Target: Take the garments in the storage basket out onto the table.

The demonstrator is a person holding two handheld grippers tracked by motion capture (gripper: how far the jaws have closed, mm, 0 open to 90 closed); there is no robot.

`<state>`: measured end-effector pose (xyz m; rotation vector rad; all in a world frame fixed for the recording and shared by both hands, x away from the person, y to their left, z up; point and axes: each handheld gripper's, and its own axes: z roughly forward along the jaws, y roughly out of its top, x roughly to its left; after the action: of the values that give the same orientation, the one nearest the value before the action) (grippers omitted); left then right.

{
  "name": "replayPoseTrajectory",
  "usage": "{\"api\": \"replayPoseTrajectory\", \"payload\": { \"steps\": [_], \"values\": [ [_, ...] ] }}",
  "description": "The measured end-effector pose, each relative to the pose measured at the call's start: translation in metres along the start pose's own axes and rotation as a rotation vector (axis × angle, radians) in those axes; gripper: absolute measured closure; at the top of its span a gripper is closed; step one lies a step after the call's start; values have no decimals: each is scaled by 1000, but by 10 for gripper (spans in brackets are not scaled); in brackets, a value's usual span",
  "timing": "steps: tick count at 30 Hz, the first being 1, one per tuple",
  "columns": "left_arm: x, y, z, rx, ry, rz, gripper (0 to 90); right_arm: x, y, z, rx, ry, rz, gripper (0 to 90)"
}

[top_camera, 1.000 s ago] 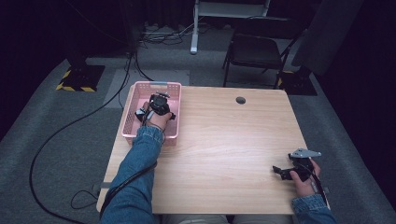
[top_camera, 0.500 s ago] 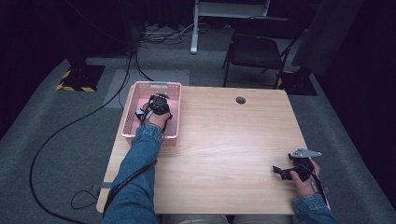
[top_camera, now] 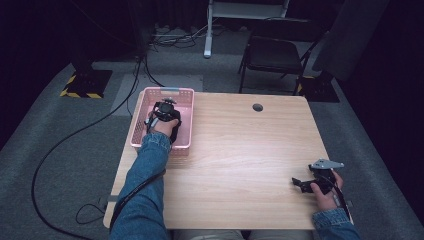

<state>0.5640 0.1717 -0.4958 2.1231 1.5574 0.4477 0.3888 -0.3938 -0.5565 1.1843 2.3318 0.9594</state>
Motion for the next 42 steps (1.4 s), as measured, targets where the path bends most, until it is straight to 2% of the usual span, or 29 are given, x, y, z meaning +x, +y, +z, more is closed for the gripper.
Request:
{"api": "replayPoseTrajectory", "payload": {
  "steps": [10,15,18,22,34,42],
  "values": [
    [-2,0,-1,1,13,16,423,0,0,0,0,0,1,3],
    [-1,1,-3,-2,11,12,423,0,0,0,0,2,2,2],
    [-1,2,-6,-17,19,14,424,0,0,0,0,1,1,3],
    [-1,5,-19,-65,5,9,428,0,0,0,-2,0,-2,4],
    [-5,17,-54,-118,14,38,429,0,0,0,-1,1,-1,3],
    [-13,21,-70,-142,18,32,428,0,0,0,-1,2,-1,2]
  ]
}}
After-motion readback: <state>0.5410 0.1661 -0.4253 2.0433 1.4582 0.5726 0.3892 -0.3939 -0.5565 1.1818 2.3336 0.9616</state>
